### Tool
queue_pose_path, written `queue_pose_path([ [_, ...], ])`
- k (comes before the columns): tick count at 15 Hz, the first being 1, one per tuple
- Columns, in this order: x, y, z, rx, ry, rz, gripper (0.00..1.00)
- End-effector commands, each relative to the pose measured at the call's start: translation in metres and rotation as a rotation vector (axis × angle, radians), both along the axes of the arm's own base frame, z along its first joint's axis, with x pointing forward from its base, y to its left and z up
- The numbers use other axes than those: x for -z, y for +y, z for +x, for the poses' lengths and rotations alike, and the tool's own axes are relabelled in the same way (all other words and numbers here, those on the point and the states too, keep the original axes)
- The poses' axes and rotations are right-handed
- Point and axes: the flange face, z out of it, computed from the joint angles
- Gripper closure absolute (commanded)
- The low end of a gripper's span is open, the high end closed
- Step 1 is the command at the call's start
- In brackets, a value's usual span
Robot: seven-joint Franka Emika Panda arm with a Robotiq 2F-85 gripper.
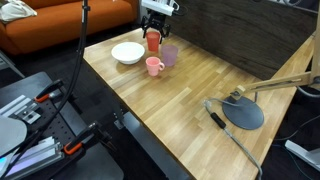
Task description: Pour the contents in the red cup into the white bowl
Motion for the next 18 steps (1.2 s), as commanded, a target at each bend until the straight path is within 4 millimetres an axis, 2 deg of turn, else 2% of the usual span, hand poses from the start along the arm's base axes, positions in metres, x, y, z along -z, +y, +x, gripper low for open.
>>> queue_pose_path([
  [1,-0.002,0.001,0.003,-0.003,0.018,-0.002,0.00],
  [16,-0.005,-0.001,0.015,-0.012,0.033,-0.001,0.00],
  [18,-0.007,-0.002,0.017,-0.015,0.038,0.001,0.27],
])
